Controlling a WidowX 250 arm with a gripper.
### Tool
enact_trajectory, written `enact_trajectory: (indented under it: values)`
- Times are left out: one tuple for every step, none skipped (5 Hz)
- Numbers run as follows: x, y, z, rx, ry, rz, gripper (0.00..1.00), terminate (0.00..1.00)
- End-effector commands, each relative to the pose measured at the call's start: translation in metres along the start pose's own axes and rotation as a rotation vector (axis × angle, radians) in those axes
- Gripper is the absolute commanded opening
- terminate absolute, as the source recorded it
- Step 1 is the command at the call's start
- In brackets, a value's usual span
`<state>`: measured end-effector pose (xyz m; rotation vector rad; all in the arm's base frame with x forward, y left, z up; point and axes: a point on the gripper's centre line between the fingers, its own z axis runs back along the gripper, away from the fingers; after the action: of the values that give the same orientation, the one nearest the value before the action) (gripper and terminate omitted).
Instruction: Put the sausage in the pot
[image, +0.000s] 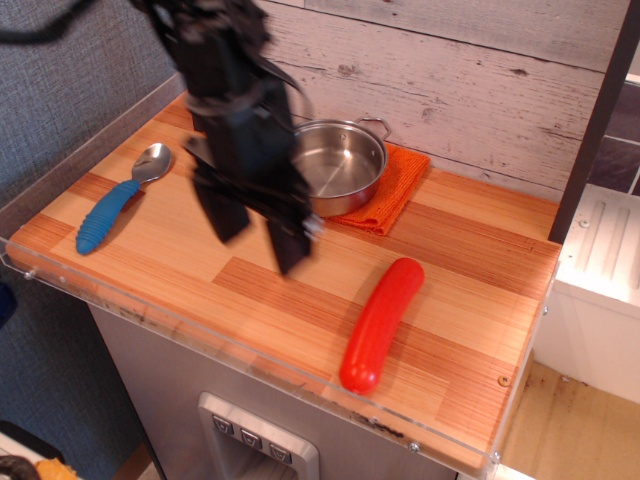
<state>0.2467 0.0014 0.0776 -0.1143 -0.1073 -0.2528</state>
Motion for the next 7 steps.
enact_trajectory:
  values:
    - [0.029,-0.049,-0.032,-0.018,0.04,0.001,1.0,0.0]
    - [0.035,-0.054,-0.055,0.008,0.077,-0.02,1.0,0.0]
    - [0.035,-0.057,-0.072,0.038,0.125,-0.031,1.0,0.0]
    - [0.03,-0.054,-0.082,0.046,0.147,-0.016,1.0,0.0]
    - [0.029,-0.054,-0.073,0.044,0.123,-0.04,0.0,0.0]
    - [0.034,-0.048,-0.046,0.044,0.06,-0.074,0.0,0.0]
    - [0.052,-0.028,-0.021,0.046,0.004,-0.094,0.0,0.0]
